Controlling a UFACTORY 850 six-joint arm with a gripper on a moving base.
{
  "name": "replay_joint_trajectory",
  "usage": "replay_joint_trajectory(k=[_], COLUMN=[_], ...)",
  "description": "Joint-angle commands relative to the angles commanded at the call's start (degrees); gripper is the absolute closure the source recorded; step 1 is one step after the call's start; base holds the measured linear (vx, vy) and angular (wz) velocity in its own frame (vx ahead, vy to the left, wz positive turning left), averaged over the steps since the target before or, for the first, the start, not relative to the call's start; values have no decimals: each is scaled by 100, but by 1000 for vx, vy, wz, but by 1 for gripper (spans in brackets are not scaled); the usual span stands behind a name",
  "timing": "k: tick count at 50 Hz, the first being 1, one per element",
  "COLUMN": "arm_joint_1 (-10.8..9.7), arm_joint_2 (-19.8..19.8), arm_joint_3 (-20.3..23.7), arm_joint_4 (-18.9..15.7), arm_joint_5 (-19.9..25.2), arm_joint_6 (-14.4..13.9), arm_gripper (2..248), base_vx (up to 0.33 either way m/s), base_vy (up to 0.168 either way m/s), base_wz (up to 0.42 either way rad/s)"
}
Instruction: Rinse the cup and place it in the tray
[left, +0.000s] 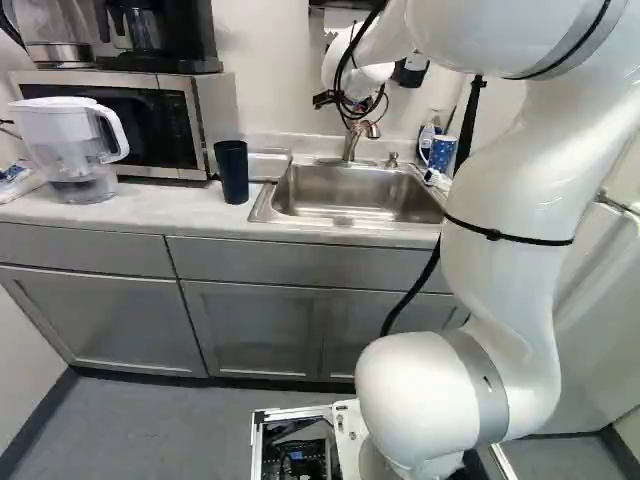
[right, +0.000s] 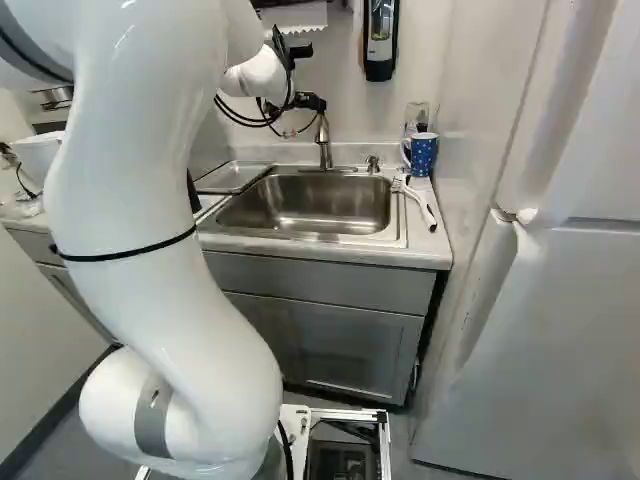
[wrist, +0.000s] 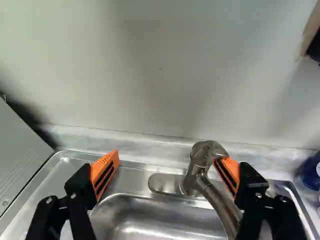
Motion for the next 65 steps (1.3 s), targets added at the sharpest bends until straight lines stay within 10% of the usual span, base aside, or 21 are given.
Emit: replay_joint_trajectory(k=[32,65], arm_joint_1=[0,-105], arm_joint_2=[-116,780], arm_joint_3=[-131,847], arm_joint_4=[0,0], arm_joint_5=[290,290], arm_joint_6=[0,0], arm_gripper=[3,3], base_vx=[0,0], base_vy=[0,0], base_wz=[0,0])
